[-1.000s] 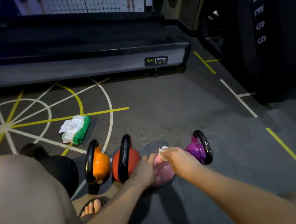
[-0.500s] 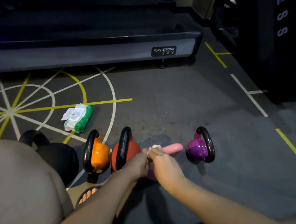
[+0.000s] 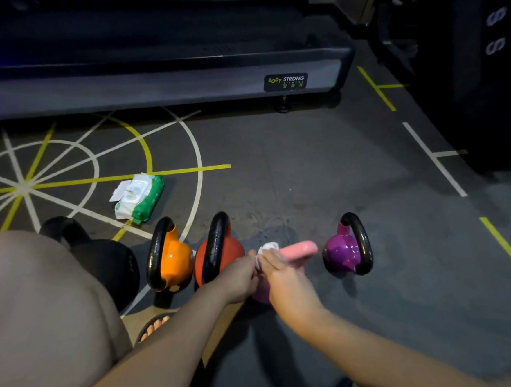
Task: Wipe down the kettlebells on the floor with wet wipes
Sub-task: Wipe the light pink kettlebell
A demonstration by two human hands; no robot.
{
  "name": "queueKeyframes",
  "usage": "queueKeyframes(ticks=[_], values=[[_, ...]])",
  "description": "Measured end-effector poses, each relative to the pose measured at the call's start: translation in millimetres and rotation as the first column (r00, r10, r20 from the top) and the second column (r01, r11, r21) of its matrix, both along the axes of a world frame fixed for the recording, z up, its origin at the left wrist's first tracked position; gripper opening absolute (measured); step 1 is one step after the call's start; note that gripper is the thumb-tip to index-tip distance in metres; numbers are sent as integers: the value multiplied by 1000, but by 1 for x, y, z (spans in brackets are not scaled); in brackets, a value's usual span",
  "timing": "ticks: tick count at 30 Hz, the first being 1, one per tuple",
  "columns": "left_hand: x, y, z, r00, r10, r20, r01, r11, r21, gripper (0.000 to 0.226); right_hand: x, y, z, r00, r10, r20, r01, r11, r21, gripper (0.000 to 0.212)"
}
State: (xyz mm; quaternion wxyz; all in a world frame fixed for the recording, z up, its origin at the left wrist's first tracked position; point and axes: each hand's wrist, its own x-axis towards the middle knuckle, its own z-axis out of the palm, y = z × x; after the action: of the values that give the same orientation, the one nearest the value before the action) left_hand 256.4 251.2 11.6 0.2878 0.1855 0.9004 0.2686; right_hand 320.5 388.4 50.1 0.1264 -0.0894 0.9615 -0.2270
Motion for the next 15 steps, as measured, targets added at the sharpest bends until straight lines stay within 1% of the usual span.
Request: queueKeyframes(ticks=[1,2,3,4,6,7,8,9,11,12,14,15], values=[[1,-1,-1,1000,4,-2,-4,1000,12,29,-4,0,-1,1000,5,28,-6,999,49,48],[1,-1,-1,1000,16,0,-16,1000,21,28,-10,8,-1,998,-48,28,45,993,107,41],[2,-1,-2,1000,29,3,-29,999,23,27,-16,20,1,996,-91,12,87,978,192,31],[2,-1,-2,999,39,6,-39,999,19,26,-22,35,2,987,-157,-19,157,957,243,23],[2,-1,-5,999,50,6,-50,999,13,27,-27,63,11,946,-322,-49,325,929,175,2],[2,0,-5,998,54,10,-55,998,15,27,-26,77,7,924,-371,-93,382,908,172,8],[2,0,-4,998,54,14,-55,998,18,26,-23,84,5,921,-373,-112,389,899,200,16],[2,1,-3,999,50,16,-50,999,19,26,-17,84,3,918,-385,-99,397,895,205,19],[0,1,-2,999,37,15,-37,999,11,26,-14,76,-7,918,-369,-145,392,898,198,26],[0,1,-3,999,33,19,-34,999,9,26,-13,71,-14,917,-352,-189,384,907,174,35],[1,1,-4,999,41,29,-41,999,5,26,-10,62,-21,946,-242,-216,281,944,173,55],[1,1,-4,999,46,26,-46,999,-2,25,-8,60,-24,964,-165,-207,200,966,162,61]])
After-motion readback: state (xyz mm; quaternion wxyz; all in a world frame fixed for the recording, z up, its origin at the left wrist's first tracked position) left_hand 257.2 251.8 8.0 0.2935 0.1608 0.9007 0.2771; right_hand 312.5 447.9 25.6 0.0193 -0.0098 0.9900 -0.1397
